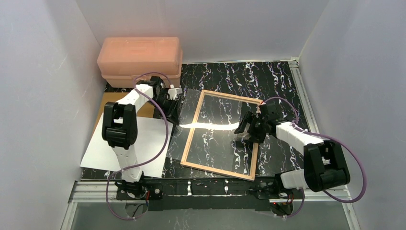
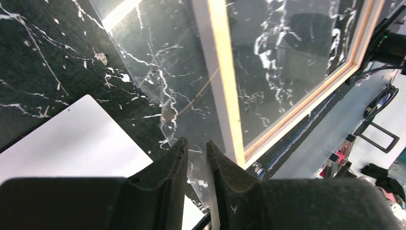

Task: Put the photo into the frame
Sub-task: Adjust the photo frame item on the photo frame.

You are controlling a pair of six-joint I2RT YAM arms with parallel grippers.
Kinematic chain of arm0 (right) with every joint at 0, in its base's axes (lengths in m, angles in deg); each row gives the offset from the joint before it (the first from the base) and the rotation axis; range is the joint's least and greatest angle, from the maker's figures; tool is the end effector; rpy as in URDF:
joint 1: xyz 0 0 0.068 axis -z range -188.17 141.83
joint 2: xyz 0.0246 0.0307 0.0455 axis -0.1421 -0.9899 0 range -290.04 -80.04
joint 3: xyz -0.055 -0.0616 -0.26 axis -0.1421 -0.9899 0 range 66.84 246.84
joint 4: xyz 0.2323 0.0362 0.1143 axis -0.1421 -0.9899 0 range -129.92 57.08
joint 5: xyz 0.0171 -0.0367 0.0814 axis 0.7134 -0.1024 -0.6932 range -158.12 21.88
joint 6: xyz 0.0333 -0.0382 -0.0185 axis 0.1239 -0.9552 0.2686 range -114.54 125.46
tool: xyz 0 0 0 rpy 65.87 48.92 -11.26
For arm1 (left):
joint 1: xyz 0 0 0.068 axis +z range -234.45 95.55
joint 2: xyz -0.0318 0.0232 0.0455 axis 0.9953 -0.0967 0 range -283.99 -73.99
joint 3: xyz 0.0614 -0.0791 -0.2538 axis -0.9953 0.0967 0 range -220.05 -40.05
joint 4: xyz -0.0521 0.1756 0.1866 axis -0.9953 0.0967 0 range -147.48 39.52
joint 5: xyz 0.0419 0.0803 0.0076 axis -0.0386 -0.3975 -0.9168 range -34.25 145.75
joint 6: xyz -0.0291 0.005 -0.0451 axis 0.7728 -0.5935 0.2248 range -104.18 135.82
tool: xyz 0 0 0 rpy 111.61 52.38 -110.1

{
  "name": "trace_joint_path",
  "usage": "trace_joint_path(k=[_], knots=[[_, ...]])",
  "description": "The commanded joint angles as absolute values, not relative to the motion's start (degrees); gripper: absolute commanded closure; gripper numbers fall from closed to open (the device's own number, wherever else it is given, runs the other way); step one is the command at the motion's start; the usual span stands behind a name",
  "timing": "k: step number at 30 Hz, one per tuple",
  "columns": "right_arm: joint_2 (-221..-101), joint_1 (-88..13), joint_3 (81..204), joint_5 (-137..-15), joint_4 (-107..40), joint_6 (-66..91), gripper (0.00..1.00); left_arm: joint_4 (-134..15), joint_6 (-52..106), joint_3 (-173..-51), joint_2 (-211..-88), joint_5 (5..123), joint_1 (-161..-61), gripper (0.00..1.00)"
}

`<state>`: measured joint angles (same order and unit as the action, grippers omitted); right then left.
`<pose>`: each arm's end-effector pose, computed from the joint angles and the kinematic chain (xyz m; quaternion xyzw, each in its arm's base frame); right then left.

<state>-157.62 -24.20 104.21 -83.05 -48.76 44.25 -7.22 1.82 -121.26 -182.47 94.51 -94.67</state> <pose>0.2373 0.0778 0.1690 0.1499 0.9372 0.2436 0.1997 0.3611 -0.0877 0.2057 0.2320 0.9093 -0.3263 0.1133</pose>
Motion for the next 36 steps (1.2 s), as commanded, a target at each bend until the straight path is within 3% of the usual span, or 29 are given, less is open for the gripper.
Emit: trace_joint_path(k=[1, 24, 36], knots=[[-154.95, -24.43, 101.67, -86.11, -44.79, 47.78, 0.05, -8.18, 0.60, -118.71, -183.81, 93.85, -94.74, 0.82], [-152.32, -30.79, 93.82, -85.73, -36.94, 57.32, 0.01, -13.30, 1.97, -115.37, -188.79, 93.62, -95.50, 0.90], [-153.61, -31.68, 88.82, -90.93, -16.15, 65.63, 0.09, -14.36, 2.21, -114.75, -189.83, 93.10, -96.73, 0.92]])
